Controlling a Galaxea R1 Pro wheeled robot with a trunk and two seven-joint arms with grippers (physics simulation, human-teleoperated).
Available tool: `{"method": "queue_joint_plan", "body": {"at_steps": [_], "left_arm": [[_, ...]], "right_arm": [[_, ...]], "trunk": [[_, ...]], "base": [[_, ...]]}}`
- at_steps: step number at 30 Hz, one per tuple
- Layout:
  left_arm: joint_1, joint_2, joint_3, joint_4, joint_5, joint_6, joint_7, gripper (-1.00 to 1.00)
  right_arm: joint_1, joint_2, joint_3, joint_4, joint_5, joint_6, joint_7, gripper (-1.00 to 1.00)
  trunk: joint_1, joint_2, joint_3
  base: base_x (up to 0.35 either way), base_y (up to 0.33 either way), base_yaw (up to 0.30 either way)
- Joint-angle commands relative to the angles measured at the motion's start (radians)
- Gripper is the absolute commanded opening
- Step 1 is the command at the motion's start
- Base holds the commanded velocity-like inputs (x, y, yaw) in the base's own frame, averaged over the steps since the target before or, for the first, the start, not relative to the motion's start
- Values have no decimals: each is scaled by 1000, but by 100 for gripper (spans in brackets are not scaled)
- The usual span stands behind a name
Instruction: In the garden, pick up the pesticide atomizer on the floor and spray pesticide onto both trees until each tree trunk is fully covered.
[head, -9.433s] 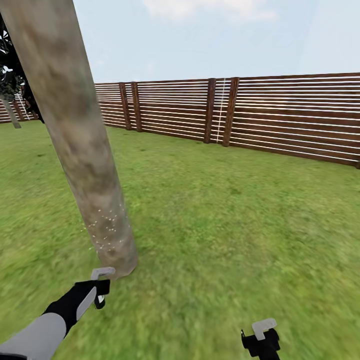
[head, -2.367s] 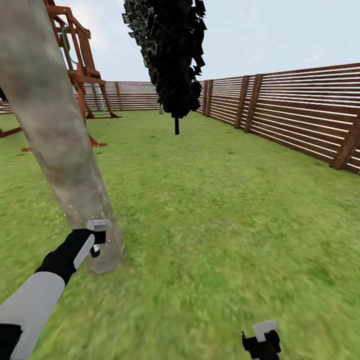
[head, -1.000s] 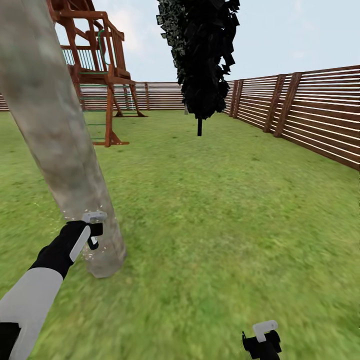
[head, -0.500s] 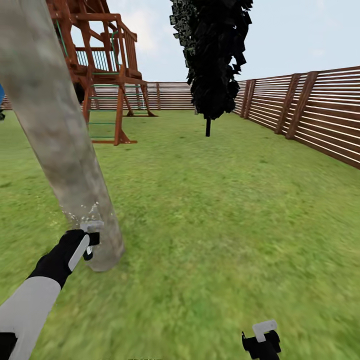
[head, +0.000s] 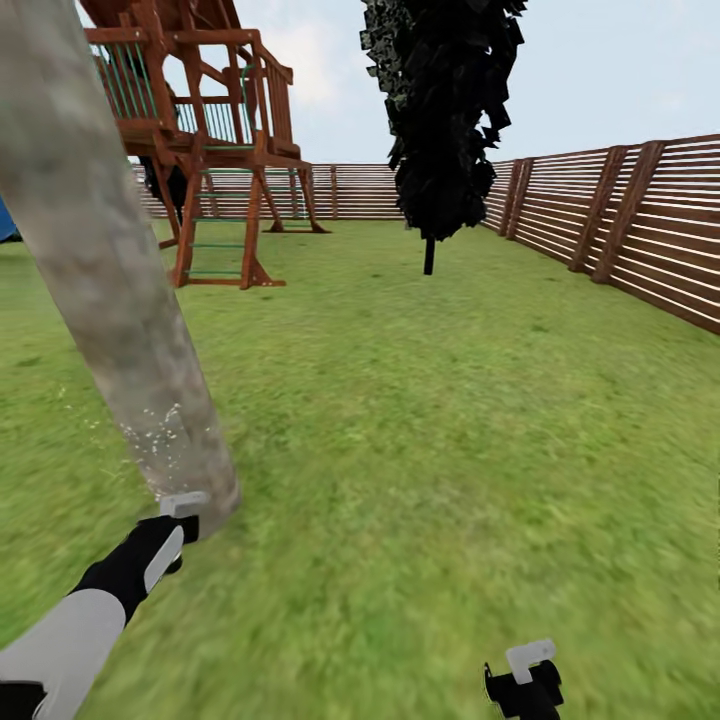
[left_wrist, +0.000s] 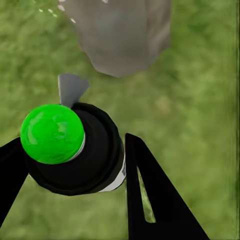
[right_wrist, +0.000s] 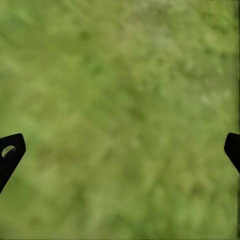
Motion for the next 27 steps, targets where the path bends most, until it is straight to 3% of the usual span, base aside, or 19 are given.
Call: {"method": "queue_joint_plan", "body": {"at_steps": [1, 8, 18, 27], "left_arm": [[0, -1, -8, -1, 6, 4, 9, -100], [0, 8, -2, 13, 2, 3, 12, -100], [1, 16, 3, 48, 1, 1, 20, -100], [1, 12, 0, 50, 3, -64, 26, -100]], "right_arm": [[-1, 0, -6, 2, 11, -3, -6, 100], [-1, 1, -5, 2, 11, -3, -6, 100], [-1, 1, -5, 2, 11, -3, -6, 100], [-1, 1, -5, 2, 11, -3, -6, 100]], "trunk": [[0, 0, -1], [0, 0, -1], [0, 0, -1], [0, 0, -1]], "base": [[207, -223, 0], [233, -199, 37], [236, -196, 270], [49, -250, 277]]}}
